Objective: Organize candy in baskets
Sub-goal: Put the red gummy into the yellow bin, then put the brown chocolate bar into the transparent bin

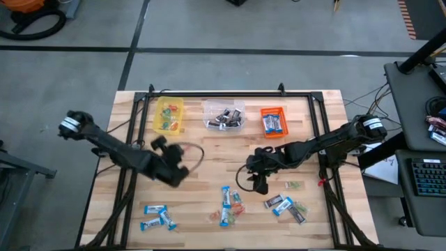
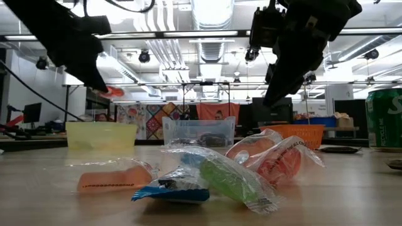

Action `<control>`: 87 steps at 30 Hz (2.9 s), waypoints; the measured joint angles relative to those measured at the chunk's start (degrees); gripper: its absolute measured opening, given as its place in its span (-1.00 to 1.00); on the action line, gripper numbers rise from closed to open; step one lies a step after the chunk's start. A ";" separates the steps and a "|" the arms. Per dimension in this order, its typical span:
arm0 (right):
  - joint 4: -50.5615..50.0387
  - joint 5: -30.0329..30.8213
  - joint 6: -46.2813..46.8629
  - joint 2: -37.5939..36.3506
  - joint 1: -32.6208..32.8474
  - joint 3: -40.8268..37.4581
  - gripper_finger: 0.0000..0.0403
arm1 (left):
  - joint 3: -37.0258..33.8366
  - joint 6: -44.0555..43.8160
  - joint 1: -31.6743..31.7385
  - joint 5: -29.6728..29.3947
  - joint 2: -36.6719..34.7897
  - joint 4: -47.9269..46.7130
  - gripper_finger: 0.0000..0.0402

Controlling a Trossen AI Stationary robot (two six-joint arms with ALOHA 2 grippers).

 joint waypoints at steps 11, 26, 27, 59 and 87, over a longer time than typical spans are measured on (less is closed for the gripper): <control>-0.50 0.43 0.04 0.00 0.00 0.00 -0.37 | -0.38 20.43 28.27 1.45 -9.47 -5.23 -0.99; -0.87 0.42 -0.31 0.00 0.00 0.00 -0.35 | -0.43 41.82 62.04 25.01 -3.72 5.22 -0.88; -1.16 0.42 -0.35 0.00 0.00 0.00 -0.35 | -0.43 42.06 62.25 24.98 -3.15 5.26 -0.85; -28.15 -4.31 28.04 -1.83 1.61 0.00 -0.38 | -0.43 34.92 22.77 27.52 -11.02 24.17 -0.41; -37.45 13.53 28.31 1.10 -5.44 0.00 -0.32 | -0.43 35.15 9.95 17.86 -5.26 33.35 -0.41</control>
